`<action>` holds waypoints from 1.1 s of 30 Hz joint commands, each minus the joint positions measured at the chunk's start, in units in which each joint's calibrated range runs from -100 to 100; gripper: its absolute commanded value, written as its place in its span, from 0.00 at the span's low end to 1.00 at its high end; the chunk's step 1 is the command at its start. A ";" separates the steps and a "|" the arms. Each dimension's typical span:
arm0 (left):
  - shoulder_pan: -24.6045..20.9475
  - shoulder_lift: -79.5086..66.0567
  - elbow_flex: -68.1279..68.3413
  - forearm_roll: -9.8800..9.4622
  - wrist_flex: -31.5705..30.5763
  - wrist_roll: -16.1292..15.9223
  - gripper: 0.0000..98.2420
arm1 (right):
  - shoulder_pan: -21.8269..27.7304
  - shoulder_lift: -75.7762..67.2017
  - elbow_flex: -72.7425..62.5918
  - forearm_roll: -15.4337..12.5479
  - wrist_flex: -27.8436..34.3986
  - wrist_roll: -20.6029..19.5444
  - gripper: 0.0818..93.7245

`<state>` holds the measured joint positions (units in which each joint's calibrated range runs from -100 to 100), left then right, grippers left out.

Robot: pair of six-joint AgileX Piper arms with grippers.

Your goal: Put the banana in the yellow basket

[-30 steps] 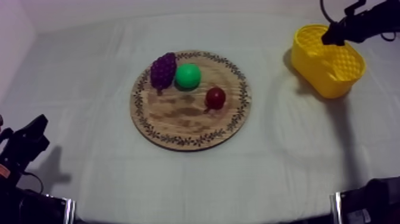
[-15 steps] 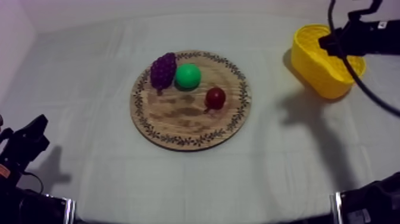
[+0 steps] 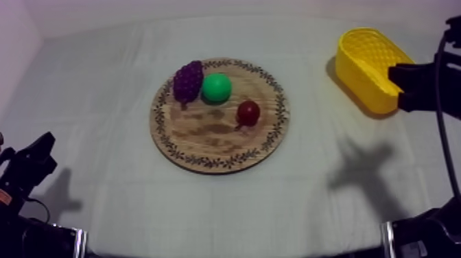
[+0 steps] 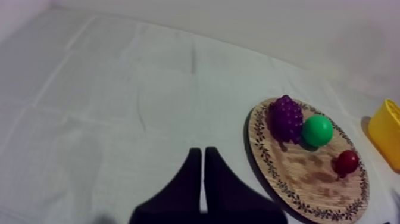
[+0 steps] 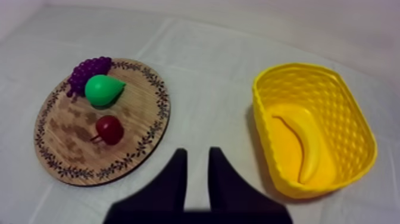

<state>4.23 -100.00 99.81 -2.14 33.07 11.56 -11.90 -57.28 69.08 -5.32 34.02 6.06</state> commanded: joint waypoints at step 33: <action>0.00 0.00 -0.03 -0.03 -0.01 0.00 0.00 | 12.97 -38.26 27.17 -4.03 6.90 1.92 0.01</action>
<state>4.23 -100.00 99.81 -2.14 33.08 11.56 1.09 -95.64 96.11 -9.88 41.11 9.84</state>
